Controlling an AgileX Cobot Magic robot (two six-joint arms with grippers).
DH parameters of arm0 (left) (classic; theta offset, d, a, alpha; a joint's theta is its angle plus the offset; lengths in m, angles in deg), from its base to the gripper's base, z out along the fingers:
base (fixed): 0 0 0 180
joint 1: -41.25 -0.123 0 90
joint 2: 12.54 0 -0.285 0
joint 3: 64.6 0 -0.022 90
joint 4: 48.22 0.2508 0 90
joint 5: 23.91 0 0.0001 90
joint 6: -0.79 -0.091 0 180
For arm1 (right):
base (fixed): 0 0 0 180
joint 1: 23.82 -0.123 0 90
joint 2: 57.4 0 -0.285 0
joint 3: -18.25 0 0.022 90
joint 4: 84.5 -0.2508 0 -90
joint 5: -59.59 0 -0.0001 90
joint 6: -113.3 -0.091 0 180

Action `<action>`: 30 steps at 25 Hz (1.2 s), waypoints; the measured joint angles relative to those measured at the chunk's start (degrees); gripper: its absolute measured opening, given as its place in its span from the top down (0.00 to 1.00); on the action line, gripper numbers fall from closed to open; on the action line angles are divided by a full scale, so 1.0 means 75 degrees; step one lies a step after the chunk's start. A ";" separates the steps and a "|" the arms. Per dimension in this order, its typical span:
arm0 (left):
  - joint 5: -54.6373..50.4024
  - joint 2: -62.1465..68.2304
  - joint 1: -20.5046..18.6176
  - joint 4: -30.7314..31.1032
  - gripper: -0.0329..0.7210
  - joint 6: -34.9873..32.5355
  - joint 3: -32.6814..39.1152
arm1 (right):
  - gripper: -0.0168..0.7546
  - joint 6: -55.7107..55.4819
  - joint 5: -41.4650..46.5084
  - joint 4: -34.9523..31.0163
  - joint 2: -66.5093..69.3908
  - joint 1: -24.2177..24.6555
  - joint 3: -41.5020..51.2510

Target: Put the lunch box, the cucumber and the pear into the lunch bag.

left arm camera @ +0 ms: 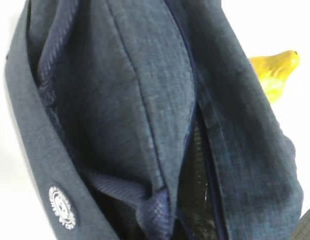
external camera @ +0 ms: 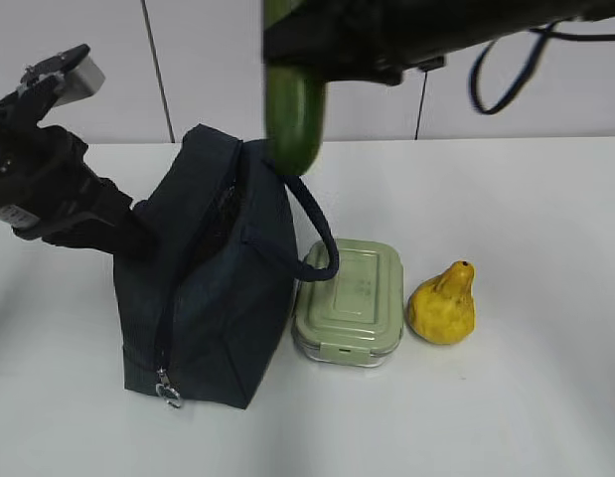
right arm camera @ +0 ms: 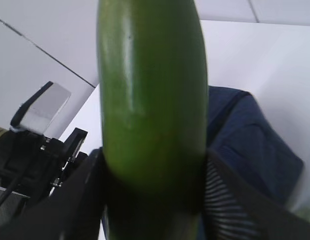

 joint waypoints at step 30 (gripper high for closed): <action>0.0174 -0.0334 -0.0374 -0.0221 0.95 -0.0033 0.0000 | 0.49 -0.2603 -0.0160 0.3635 0.2076 -0.1346 -0.0524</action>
